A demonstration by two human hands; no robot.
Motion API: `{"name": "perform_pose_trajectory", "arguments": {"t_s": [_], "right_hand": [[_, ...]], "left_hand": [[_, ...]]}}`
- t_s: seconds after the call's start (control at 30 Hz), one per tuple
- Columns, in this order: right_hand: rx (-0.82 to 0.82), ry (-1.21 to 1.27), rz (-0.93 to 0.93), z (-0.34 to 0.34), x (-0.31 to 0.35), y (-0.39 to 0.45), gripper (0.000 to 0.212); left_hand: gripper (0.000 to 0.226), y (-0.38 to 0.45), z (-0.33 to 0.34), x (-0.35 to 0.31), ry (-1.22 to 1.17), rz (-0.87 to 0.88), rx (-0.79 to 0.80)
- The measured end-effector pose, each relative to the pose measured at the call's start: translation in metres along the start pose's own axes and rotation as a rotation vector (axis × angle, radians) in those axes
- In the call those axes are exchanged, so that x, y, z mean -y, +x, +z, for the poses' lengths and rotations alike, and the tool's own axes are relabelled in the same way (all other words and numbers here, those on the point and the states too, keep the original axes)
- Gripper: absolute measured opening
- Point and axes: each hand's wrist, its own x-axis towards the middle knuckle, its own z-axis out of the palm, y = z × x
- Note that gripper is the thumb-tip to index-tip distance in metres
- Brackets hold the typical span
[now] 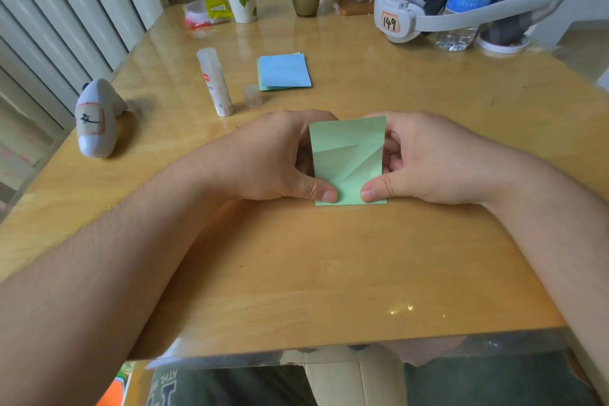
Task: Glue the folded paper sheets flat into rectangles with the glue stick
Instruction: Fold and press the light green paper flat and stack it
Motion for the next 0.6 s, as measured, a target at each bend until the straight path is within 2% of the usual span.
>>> {"name": "perform_pose_trajectory", "arguments": {"t_s": [0.17, 0.43, 0.6], "right_hand": [[-0.01, 0.04, 0.024, 0.003, 0.0, 0.001, 0.067], [0.022, 0.013, -0.008, 0.0, 0.006, -0.002, 0.059], [0.007, -0.035, -0.011, 0.0, 0.01, -0.004, 0.055]], "left_hand": [[0.049, 0.0, 0.0, 0.002, -0.01, 0.002, 0.009], [0.046, 0.001, 0.001, 0.005, -0.01, 0.004, 0.015], [0.047, 0.002, 0.004, -0.003, 0.042, 0.016, -0.04]]}}
